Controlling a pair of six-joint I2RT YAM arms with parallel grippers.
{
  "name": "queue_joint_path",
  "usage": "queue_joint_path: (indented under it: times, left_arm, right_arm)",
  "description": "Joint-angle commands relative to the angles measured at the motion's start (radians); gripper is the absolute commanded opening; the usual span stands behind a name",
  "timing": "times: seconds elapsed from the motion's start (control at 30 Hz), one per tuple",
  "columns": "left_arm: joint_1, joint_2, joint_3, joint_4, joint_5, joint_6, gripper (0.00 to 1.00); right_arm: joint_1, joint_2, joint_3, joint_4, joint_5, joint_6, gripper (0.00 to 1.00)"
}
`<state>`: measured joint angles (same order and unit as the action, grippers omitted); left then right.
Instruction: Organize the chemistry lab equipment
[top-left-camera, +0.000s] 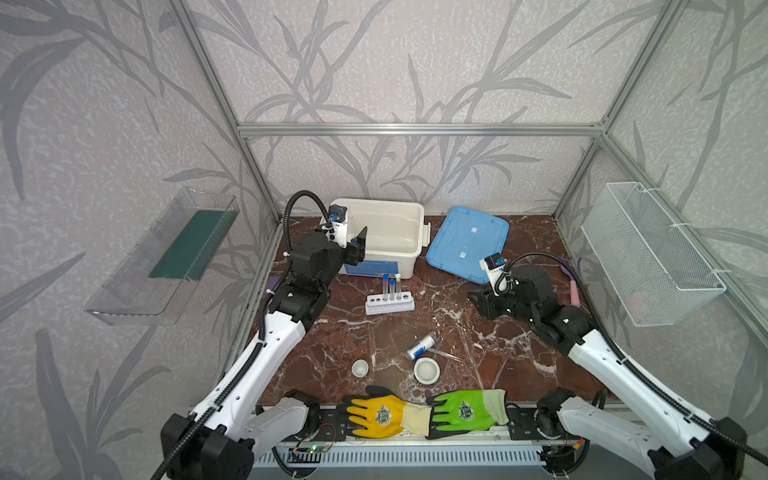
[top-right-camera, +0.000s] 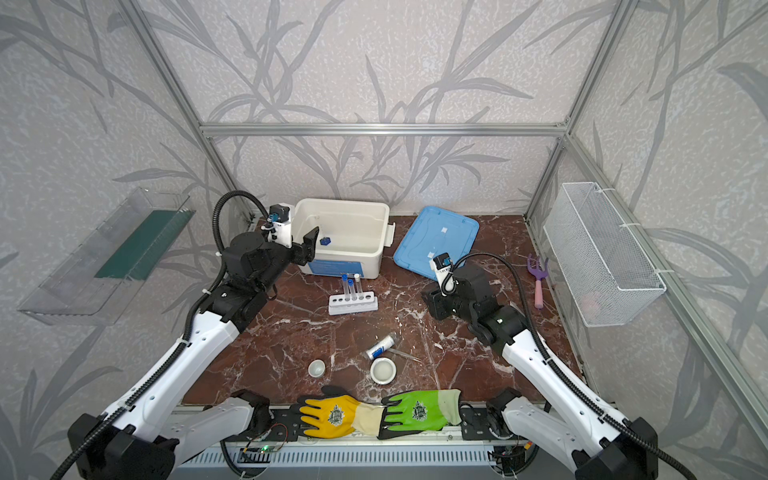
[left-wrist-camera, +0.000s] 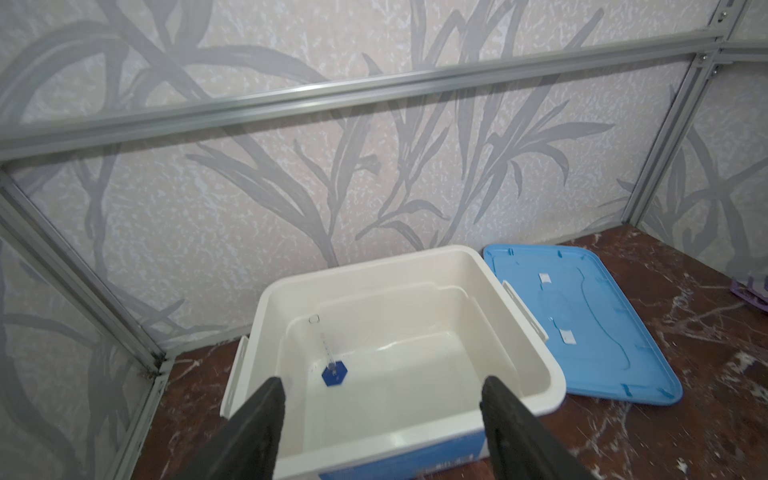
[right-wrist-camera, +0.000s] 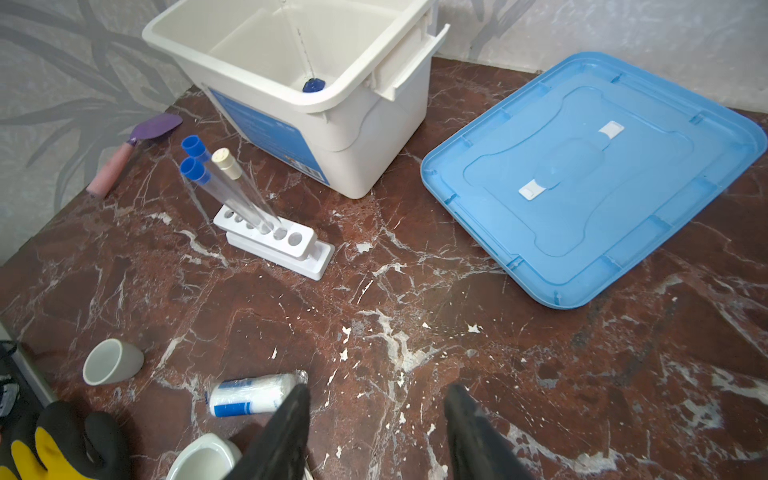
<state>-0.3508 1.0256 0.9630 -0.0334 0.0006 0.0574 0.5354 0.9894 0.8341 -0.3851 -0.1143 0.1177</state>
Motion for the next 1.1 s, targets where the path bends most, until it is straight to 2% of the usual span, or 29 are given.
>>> queue_joint_path:
  times: [0.0,0.2,0.4,0.67,0.8,0.93,1.07]
  left_arm:
    - [-0.053,-0.094,-0.036,-0.255,0.033,-0.018,0.74]
    - [-0.068,-0.264,-0.057,-0.628,0.116,0.13,0.73]
    - [-0.07,-0.361,-0.104,-0.839,0.133,0.294,0.71]
    - [-0.081,-0.305,-0.196,-0.912,0.197,0.341,0.61]
    - [-0.122,-0.259,-0.215,-0.944,0.157,0.376,0.59]
    - [-0.168,-0.209,-0.228,-0.945,0.166,0.38,0.56]
    - [-0.21,-0.165,-0.267,-0.936,0.115,0.395,0.53]
  right_arm:
    - [0.017,0.019,0.025,-0.031,0.028,-0.033,0.54]
    - [0.018,0.051,0.011,0.048,0.006,-0.006,0.54]
    - [0.019,0.081,0.008,0.096,-0.004,0.007,0.54]
    - [0.018,0.086,-0.006,0.112,0.015,0.003,0.54]
    - [0.018,0.084,-0.019,0.121,0.023,0.005,0.54]
    - [0.019,0.092,-0.032,0.138,0.021,0.009,0.54]
    - [0.018,0.106,-0.045,0.156,0.021,0.012,0.54]
